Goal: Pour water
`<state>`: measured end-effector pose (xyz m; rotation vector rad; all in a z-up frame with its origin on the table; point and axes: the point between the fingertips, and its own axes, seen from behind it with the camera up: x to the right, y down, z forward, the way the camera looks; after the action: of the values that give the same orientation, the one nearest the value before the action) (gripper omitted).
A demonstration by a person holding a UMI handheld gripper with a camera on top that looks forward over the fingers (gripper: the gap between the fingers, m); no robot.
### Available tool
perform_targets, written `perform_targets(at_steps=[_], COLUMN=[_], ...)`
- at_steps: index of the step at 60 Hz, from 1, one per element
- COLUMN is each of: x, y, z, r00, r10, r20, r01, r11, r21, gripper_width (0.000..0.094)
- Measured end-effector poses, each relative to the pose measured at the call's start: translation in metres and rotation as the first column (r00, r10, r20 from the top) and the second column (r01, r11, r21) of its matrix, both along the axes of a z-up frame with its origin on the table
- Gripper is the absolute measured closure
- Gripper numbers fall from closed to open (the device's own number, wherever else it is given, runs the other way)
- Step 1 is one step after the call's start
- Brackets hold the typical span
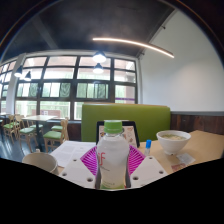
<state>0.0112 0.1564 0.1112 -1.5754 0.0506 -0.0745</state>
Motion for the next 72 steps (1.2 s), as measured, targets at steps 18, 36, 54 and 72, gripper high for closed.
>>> perform_targets(at_steps=[18, 36, 54, 72], x=[0.005, 0.002, -0.008, -0.021], y=[-0.002, -0.096, -0.272, -0.369], z=[-0.002, 0.020, 0.064, 0.064], r00=[1.000, 0.995, 0.987, 0.970], r10=[-0.015, 0.091, 0.159, 0.239], r20=[-0.009, -0.046, -0.022, -0.049], r01=[0.014, -0.098, -0.160, -0.243], r11=[0.999, 0.979, 0.976, 0.963], r21=[-0.044, -0.177, -0.147, -0.119], gripper_width=[0.0461, 0.0123, 0.0116, 0.0116])
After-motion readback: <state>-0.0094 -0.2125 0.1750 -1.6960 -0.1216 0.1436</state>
